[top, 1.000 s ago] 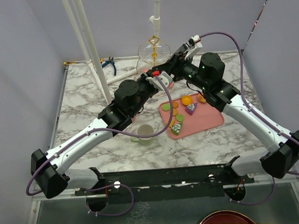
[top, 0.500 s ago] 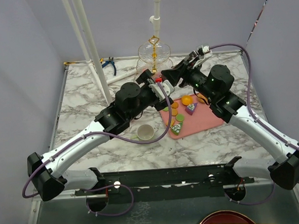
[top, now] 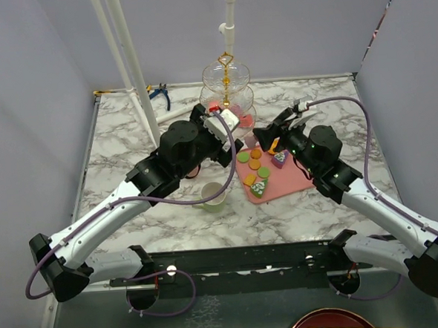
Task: Serve the afternoon tea
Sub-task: Adjust the clamp, then pick up the desert from the tray.
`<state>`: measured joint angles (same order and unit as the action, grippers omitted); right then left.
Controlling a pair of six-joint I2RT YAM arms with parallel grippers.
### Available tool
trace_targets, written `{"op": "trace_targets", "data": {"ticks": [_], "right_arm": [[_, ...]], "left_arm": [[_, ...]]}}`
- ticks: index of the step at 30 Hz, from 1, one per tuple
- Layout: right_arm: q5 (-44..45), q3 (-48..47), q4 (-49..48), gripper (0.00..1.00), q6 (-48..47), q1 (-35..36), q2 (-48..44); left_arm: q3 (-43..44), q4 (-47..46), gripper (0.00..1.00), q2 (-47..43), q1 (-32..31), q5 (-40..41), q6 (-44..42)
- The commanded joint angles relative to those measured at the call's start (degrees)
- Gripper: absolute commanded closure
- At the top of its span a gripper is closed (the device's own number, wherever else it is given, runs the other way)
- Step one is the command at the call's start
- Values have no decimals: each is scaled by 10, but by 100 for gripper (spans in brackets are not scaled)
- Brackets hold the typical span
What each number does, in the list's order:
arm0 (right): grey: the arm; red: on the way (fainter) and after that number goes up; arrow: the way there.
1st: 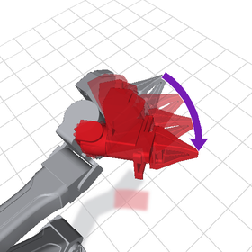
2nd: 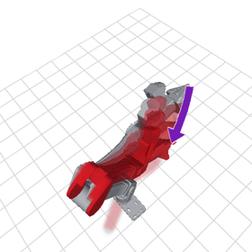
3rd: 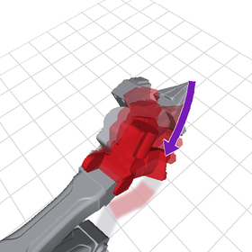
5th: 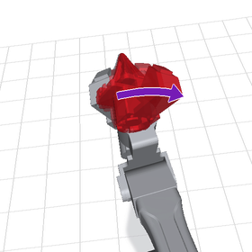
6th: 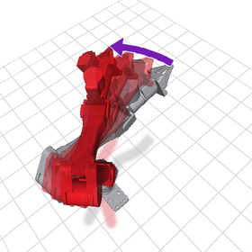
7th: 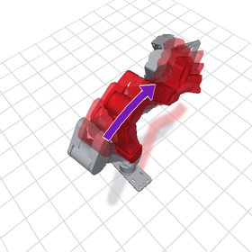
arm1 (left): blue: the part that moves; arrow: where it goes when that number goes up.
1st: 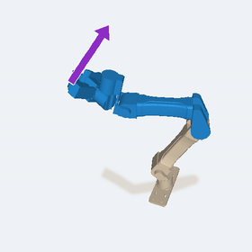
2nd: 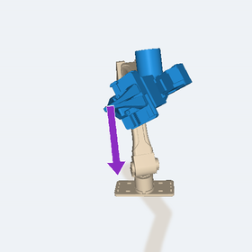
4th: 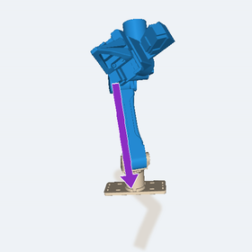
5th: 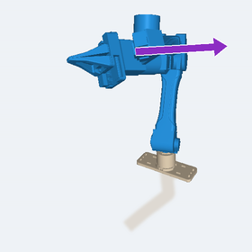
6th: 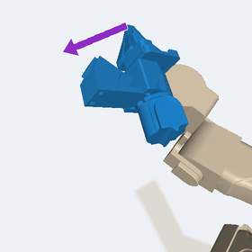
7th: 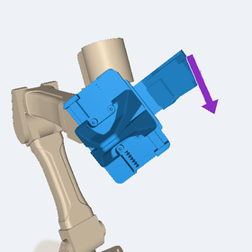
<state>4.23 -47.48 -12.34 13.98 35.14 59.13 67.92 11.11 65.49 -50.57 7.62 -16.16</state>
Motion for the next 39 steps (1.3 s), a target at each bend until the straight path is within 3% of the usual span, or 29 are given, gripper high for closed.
{"op": "trace_targets", "data": {"ticks": [1,4,18,30,39], "right_arm": [[80,50,-4,35,-17,-2,-15],[115,86,-15,29,-20,-2,-22],[280,171,-103,26,-16,-3,36],[336,188,-170,32,53,-3,110],[374,190,-197,31,66,-3,164]], "left_arm": [[55,68,1,34,23,32,69],[73,85,1,44,40,26,79],[130,190,1,116,129,38,82],[115,182,1,103,135,15,73],[125,180,1,105,136,9,75]]}}
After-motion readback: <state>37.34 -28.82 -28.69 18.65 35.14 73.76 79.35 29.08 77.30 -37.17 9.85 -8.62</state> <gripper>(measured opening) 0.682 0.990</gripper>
